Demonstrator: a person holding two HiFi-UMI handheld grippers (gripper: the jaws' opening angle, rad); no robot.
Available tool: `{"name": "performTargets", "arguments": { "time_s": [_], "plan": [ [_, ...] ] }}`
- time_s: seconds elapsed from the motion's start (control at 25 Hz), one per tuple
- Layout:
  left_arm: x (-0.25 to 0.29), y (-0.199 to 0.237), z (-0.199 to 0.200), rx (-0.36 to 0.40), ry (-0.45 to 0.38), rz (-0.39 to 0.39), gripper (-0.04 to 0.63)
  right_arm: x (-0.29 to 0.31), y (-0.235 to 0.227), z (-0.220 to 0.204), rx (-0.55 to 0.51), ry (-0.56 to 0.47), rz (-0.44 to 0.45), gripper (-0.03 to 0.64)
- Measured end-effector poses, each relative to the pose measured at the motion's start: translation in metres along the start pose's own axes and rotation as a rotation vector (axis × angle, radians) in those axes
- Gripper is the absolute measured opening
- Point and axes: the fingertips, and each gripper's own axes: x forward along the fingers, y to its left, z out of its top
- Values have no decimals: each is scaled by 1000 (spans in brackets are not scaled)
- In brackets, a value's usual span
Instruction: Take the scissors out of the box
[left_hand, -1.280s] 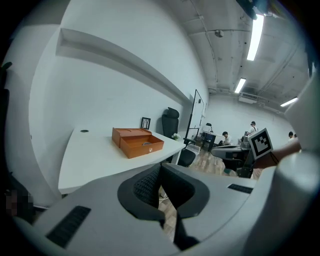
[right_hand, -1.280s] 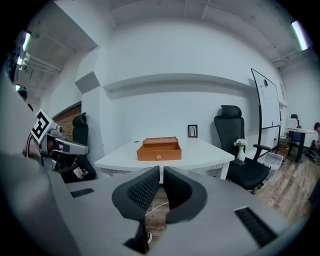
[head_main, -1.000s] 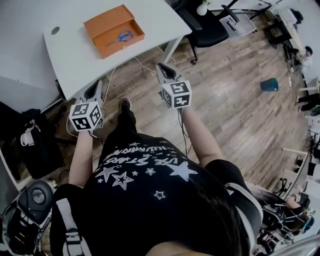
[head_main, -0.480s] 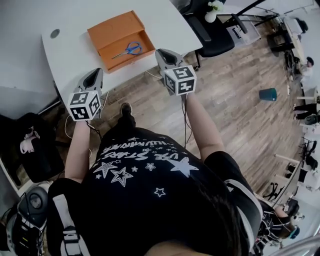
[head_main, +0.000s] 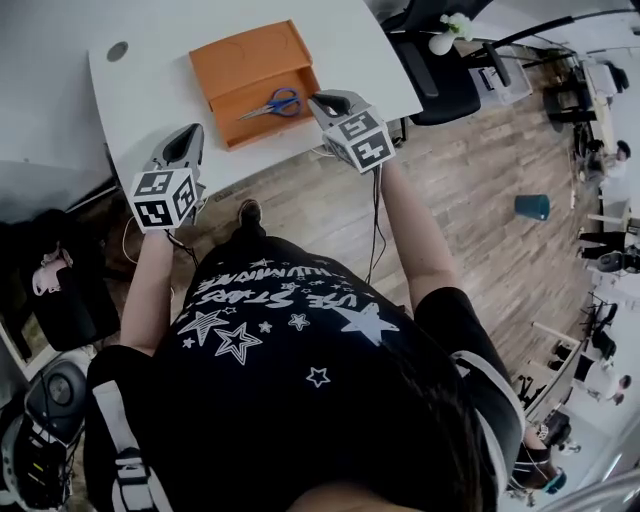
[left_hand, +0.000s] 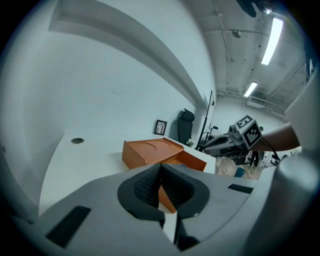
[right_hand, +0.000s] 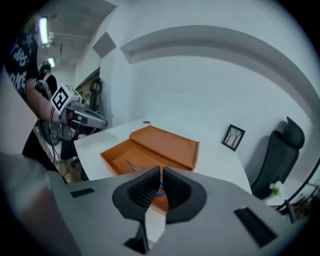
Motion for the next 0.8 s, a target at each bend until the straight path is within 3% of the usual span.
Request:
{"name": "performTargets", "arguments": {
  "time_s": [0.16,0.4,0.8],
  "plan": [
    [7,10,1,1,8,1,18,20,-8,1,-153,76,-5,52],
    [1,33,2,-7,10,14,18,46,18,-13,-364,275,133,54],
    [22,60,14,-33,-6,32,18,81,25,-25,-627,453,291,54]
  ]
}}
